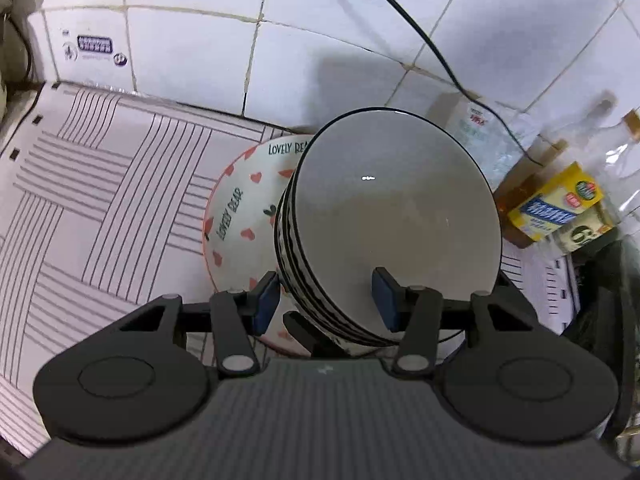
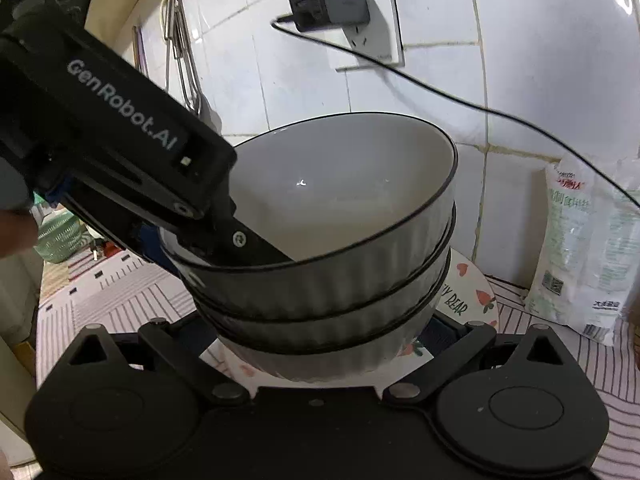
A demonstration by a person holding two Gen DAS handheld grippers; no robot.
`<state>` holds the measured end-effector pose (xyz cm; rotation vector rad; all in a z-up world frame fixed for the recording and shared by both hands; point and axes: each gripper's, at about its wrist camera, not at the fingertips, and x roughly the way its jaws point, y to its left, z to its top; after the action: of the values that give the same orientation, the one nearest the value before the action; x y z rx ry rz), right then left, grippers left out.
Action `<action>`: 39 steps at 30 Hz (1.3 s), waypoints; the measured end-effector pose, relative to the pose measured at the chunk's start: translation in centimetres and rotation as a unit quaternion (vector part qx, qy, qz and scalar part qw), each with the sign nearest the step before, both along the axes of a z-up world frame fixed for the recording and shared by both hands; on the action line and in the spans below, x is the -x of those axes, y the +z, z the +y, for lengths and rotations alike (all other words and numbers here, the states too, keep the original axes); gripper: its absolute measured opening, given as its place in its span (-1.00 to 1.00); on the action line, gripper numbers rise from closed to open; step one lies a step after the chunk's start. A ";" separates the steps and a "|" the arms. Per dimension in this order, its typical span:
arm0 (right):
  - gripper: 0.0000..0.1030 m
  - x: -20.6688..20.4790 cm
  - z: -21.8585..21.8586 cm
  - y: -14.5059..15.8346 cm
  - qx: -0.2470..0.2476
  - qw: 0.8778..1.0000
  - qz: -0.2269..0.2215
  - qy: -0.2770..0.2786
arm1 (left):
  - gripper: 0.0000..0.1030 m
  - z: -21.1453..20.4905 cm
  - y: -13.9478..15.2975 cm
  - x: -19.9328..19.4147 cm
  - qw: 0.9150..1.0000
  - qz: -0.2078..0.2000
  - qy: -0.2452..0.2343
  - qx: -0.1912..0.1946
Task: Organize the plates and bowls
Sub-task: 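Lift the bowl stack onto the bunny plate and open the left gripper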
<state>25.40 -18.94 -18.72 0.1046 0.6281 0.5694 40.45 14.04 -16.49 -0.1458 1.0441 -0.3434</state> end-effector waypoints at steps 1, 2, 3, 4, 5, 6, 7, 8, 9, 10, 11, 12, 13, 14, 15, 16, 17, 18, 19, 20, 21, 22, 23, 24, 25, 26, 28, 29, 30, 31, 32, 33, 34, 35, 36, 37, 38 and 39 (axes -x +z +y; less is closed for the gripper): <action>1.00 -0.4 -0.1 -0.4 -0.004 1.000 0.006 0.000 | -0.05 -0.2 -0.3 -0.3 1.000 0.000 -0.001 -0.003; 1.00 -0.7 -0.1 -0.7 -0.005 1.000 0.010 -0.001 | -0.05 -0.3 -0.4 -0.7 1.000 0.002 0.000 -0.003; 1.00 -1.0 -0.1 -0.9 -0.003 1.000 0.011 -0.001 | -0.05 -0.2 -0.7 -0.9 1.000 0.006 0.001 -0.001; 1.00 -1.3 0.0 -1.2 -0.001 1.000 0.011 -0.001 | -0.05 -0.2 -0.9 -1.2 1.000 0.008 0.002 0.001; 1.00 -1.5 0.1 -1.4 0.002 1.000 0.012 0.000 | -0.05 -0.2 -1.1 -1.4 1.000 0.009 0.003 0.004; 1.00 -1.7 0.2 -1.6 0.004 1.000 0.012 0.001 | -0.05 -0.2 -1.3 -1.5 1.000 0.010 0.003 0.007; 1.00 -1.8 0.2 -1.8 0.006 1.000 0.012 0.001 | -0.05 -0.2 -1.5 -1.6 1.000 0.010 0.003 0.008; 1.00 -1.9 0.4 -1.9 0.010 1.000 0.012 0.003 | -0.05 -0.1 -1.7 -1.7 1.000 0.012 0.003 0.009; 1.00 -1.9 0.5 -2.0 0.015 1.000 0.011 0.004 | -0.05 -0.1 -1.9 -1.8 1.000 0.014 0.004 0.012; 1.00 -2.1 0.6 -2.2 0.021 1.000 0.012 0.005 | -0.05 0.0 -2.1 -2.0 1.000 0.016 0.006 0.015; 1.00 -2.2 0.7 -2.3 0.023 1.000 0.012 0.007 | -0.05 0.1 -2.3 -2.0 1.000 0.019 0.007 0.018; 1.00 -2.2 0.8 -2.4 0.026 1.000 0.013 0.008 | -0.05 0.1 -2.4 -2.1 1.000 0.020 0.009 0.020; 1.00 -2.3 1.0 -2.5 0.030 0.999 0.013 0.009 | -0.05 0.1 -2.4 -2.1 1.000 0.018 0.009 0.020; 1.00 -2.2 1.1 -2.6 0.033 0.999 0.009 0.008 | -0.05 0.1 -2.5 -2.0 1.000 0.015 0.007 0.018; 1.00 -2.2 1.6 -2.8 0.035 0.999 0.008 0.009 | -0.05 0.1 -2.5 -2.0 1.000 0.013 0.006 0.017; 1.00 -2.3 1.7 -2.8 0.034 0.999 0.009 0.009 | -0.05 0.0 -2.5 -2.0 1.000 0.011 0.004 0.016; 1.00 -2.3 1.7 -2.9 0.032 0.999 0.011 0.008 | -0.06 0.0 -2.5 -2.0 1.000 0.011 0.003 0.013; 1.00 -2.4 1.7 -2.9 0.030 0.999 0.012 0.009 | -0.06 -0.1 -2.5 -1.9 1.000 0.010 0.002 0.009; 1.00 -2.4 1.8 -3.0 0.031 0.999 0.013 0.009 | -0.06 -0.3 -2.4 -1.8 1.000 0.008 0.000 0.002; 1.00 -2.5 2.0 -3.1 0.031 0.999 0.015 0.008 | -0.06 -0.5 -2.3 -1.7 1.000 0.004 -0.002 -0.004; 1.00 -2.5 1.9 -3.1 0.028 0.999 0.019 0.006 | -0.06 -0.8 -2.3 -1.6 1.000 -0.001 -0.006 -0.010; 1.00 -2.5 1.8 -3.2 0.020 1.000 0.024 0.002 | -0.06 -0.9 -2.2 -1.6 1.000 -0.004 -0.007 -0.015; 1.00 -2.6 1.4 -3.3 0.012 1.000 0.026 0.000 | -0.06 -0.9 -2.2 -1.8 1.000 -0.003 -0.007 -0.014; 0.99 -2.6 1.5 -3.4 0.015 1.000 0.021 0.002 | -0.06 -0.8 -2.2 -1.9 1.000 0.000 -0.006 -0.013; 0.99 -2.7 1.6 -3.4 0.021 1.000 0.021 0.003 | -0.07 -0.7 -2.2 -2.1 1.000 0.003 -0.004 -0.011; 0.99 -2.9 1.7 -3.3 0.025 0.999 0.026 0.005 | -0.07 -0.6 -2.2 -2.1 1.000 0.004 -0.001 -0.012; 0.99 -3.1 2.0 -3.1 0.036 0.999 0.039 0.008 | -0.05 -0.7 -2.1 -1.9 1.000 -0.004 0.005 -0.023; 0.99 -3.2 2.2 -3.0 0.049 0.998 0.044 0.009 | -0.05 -0.7 -1.9 -1.8 0.999 -0.010 0.007 -0.031; 1.00 -3.1 2.5 -2.8 0.065 0.997 0.047 0.003 | -0.07 -0.7 -1.7 -1.5 0.999 -0.017 0.007 -0.034; 1.00 -2.9 2.7 -2.4 0.074 0.996 0.051 -0.001 | -0.05 -0.6 -1.3 -1.3 0.999 -0.025 0.007 -0.035; 1.00 -2.6 2.8 -2.1 0.080 0.995 0.053 -0.007 | -0.04 -0.5 -0.9 -1.0 0.999 -0.031 0.005 -0.035; 1.00 -2.2 2.8 -1.8 0.080 0.995 0.053 -0.012 | 0.00 -0.5 -0.6 -0.8 0.999 -0.036 0.001 -0.035; 1.00 -1.8 2.7 -1.4 0.077 0.996 0.052 -0.015 | 0.03 -0.4 -0.3 -0.5 0.998 -0.041 -0.001 -0.037; 1.00 -1.3 2.7 -1.0 0.073 0.996 0.052 -0.017 | 0.03 -0.2 0.1 -0.2 0.998 -0.047 -0.003 -0.042; 1.00 -1.0 2.7 -0.7 0.071 0.996 0.053 -0.020 | 0.06 -0.1 0.4 0.1 0.998 -0.052 -0.006 -0.047; 1.00 -0.5 2.8 -0.4 0.070 0.996 0.055 -0.027 | 0.09 0.1 0.8 0.4 0.997 -0.057 -0.007 -0.052; 1.00 -0.1 2.9 -0.1 0.069 0.996 0.056 -0.033 | 0.10 0.3 1.2 0.8 0.997 -0.062 -0.007 -0.056; 1.00 0.4 2.8 0.3 0.064 0.995 0.057 -0.042 | 0.14 0.6 1.5 1.2 0.996 -0.066 -0.006 -0.058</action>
<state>24.99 -16.09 -18.43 0.0431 0.7670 0.4420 39.22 14.64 -14.95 -0.0134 0.9326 -0.2981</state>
